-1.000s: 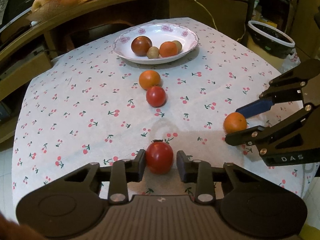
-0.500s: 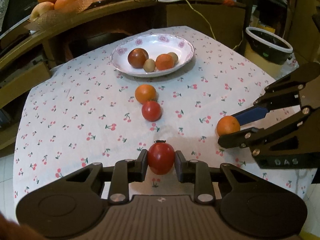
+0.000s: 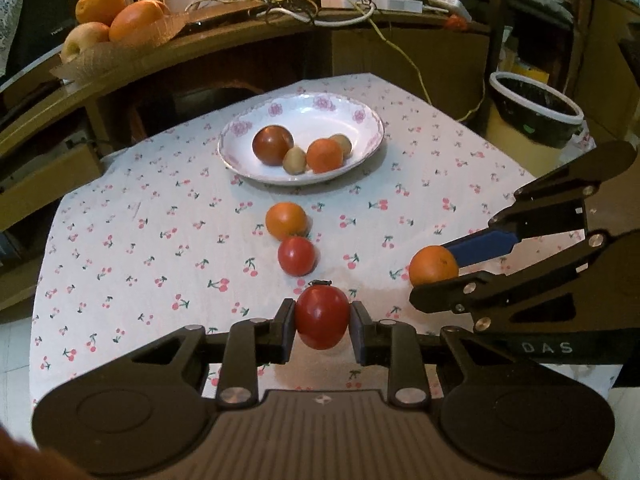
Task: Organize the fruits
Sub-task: 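Carry the held tomato and orange over the white plate with both tools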
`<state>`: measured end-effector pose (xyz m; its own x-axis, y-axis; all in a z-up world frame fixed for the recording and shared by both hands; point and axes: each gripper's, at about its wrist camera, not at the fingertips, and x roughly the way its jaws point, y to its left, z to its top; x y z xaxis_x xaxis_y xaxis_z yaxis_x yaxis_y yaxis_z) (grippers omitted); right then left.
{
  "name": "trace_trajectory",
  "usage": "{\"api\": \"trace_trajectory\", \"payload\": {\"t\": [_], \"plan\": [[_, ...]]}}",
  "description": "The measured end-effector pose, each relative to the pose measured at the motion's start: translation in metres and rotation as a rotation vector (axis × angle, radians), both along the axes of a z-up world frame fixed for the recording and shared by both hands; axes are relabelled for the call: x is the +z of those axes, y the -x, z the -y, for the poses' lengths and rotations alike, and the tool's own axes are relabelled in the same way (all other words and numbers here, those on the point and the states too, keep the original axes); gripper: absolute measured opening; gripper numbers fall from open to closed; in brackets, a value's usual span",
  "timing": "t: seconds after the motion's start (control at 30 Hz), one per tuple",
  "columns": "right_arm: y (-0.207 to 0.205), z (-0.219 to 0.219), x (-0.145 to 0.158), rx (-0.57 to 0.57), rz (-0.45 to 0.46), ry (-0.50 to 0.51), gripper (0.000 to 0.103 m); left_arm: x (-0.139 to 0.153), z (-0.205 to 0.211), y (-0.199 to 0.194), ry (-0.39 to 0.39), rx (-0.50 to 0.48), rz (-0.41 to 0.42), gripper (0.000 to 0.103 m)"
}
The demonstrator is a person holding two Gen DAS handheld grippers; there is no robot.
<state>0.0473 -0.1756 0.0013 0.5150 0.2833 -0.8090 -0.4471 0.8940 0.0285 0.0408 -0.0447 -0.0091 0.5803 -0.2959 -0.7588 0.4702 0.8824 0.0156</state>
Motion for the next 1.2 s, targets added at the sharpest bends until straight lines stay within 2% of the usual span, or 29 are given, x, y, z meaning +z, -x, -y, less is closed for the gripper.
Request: {"api": "trace_trajectory", "payload": {"t": [0.27, 0.43, 0.7, 0.77, 0.8, 0.9, 1.2], "plan": [[0.0, 0.01, 0.019, -0.046, 0.058, -0.03, 0.031, 0.02, 0.014, 0.001, -0.02, -0.011, 0.046, 0.034], [0.001, 0.018, 0.031, -0.091, 0.102, -0.04, 0.031, 0.032, 0.027, -0.001, -0.045, -0.064, 0.073, 0.033], [-0.01, 0.035, 0.039, -0.179, 0.136, -0.072, 0.032, 0.036, 0.039, -0.02, 0.013, -0.121, 0.06, 0.033], [-0.014, 0.034, 0.04, -0.181, 0.131, -0.099, 0.032, 0.037, 0.045, -0.02, -0.004, -0.141, 0.087, 0.033], [-0.016, 0.031, 0.041, -0.174, 0.139, -0.1, 0.032, 0.038, 0.046, -0.02, -0.016, -0.138, 0.105, 0.033], [-0.019, 0.027, 0.045, -0.181, 0.18, -0.084, 0.032, 0.039, 0.039, -0.03, 0.017, -0.123, 0.091, 0.033], [-0.046, 0.043, 0.051, -0.242, 0.2, -0.132, 0.032, 0.034, 0.024, -0.059, 0.006, -0.052, 0.103, 0.033]]}}
